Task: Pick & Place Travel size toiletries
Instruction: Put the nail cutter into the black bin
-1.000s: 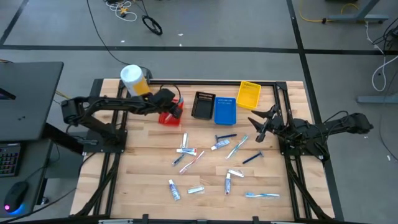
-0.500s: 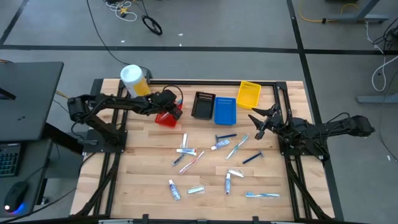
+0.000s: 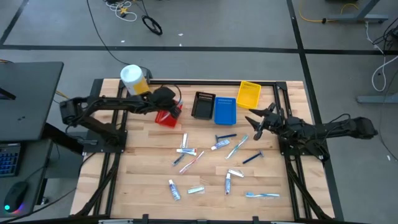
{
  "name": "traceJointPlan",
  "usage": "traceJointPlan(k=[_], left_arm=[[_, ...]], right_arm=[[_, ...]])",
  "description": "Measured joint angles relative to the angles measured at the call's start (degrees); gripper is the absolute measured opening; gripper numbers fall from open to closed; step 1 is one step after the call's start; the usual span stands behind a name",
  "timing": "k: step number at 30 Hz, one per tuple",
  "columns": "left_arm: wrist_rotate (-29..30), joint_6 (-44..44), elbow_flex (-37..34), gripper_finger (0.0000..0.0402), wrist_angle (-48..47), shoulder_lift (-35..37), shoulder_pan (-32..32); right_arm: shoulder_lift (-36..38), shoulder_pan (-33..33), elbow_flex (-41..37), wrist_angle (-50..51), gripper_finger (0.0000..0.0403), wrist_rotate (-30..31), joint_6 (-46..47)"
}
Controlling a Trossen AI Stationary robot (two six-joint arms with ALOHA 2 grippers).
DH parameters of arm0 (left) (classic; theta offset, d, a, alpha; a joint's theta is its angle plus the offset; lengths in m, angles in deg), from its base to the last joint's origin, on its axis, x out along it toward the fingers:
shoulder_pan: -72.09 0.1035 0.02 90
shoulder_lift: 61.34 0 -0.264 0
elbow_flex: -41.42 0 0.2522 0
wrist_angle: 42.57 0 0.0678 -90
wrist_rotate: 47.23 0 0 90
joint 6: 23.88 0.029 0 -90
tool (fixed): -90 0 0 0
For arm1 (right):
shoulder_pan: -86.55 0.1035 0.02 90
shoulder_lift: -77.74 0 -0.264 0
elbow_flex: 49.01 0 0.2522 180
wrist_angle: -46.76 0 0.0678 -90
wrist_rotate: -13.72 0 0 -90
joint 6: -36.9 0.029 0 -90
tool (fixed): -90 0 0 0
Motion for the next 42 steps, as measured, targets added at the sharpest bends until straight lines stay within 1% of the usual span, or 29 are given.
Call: traceJointPlan(k=[4, 6, 8, 11, 15, 18, 20, 24, 27, 29, 32, 34, 36, 37, 39, 42], left_arm=[[0.0, 0.7, 0.0, 0.013, -0.6, 5.8, 0.0], [-0.1, 0.0, 0.0, 0.0129, -0.3, 8.4, 0.0], [-0.9, -0.8, 0.0, 0.0128, -0.6, 10.5, -0.1], [-4.5, -2.9, 0.0, 0.0128, -0.6, 12.5, -0.5], [-11.8, -4.0, 0.0, 0.0128, -0.8, 12.5, -2.2], [-14.7, -9.3, 0.0, 0.0128, 0.3, 11.3, -5.6], [-14.7, -10.7, 0.0, 0.0128, 1.4, 11.0, -8.4], [-10.1, -12.2, 0.2, 0.0128, 1.4, 10.8, -13.3], [-8.6, -13.0, 2.4, 0.0128, 1.1, 10.8, -15.9], [-7.9, -11.8, 4.4, 0.0128, 0.6, 10.8, -17.4], [-5.1, -8.0, 7.9, 0.0128, -1.9, 9.8, -19.7], [-2.3, -4.8, 10.1, 0.0128, -3.6, 9.0, -21.0], [-0.8, -0.5, 11.9, 0.0128, -3.1, 8.1, -22.1], [-0.8, 2.3, 12.3, 0.0128, -2.9, 7.7, -22.6], [-2.9, 7.4, 12.7, 0.0128, -2.4, 7.1, -23.2], [-7.0, 10.4, 12.7, 0.0128, -2.3, 6.2, -23.7]], right_arm=[[-1.7, -1.6, 0.0, -0.5, 0.0211, -1.0, 2.8], [-2.5, -2.3, 0.0, -0.9, 0.0212, -2.9, 4.1], [-3.5, -3.0, 0.0, -1.9, 0.0212, -6.1, 4.8], [-5.3, -3.9, 0.0, -4.7, 0.0212, -9.5, 5.0], [-8.1, -4.3, 0.0, -6.1, 0.0212, -9.5, 5.0], [-9.9, -4.2, 0.0, -6.0, 0.0212, -9.5, 5.0], [-10.8, -4.3, 0.0, -6.0, 0.0212, -9.4, 5.0], [-12.3, -4.7, 0.0, -7.2, 0.0212, -9.0, 4.9], [-12.9, -5.6, 0.0, -9.4, 0.0212, -9.0, 4.7], [-13.1, -6.1, 0.0, -10.5, 0.0212, -9.0, 4.7], [-13.1, -6.7, 0.0, -11.2, 0.0212, -9.0, 4.7], [-13.1, -7.0, 0.0, -11.7, 0.0212, -9.0, 4.7], [-13.2, -7.4, 0.0, -11.6, 0.0212, -9.0, 4.7], [-13.3, -7.6, 0.0, -11.7, 0.0212, -9.0, 4.7], [-13.5, -7.9, 0.0, -11.4, 0.0212, -9.0, 4.7], [-13.7, -8.0, 0.0, -10.9, 0.0212, -9.0, 4.7]])
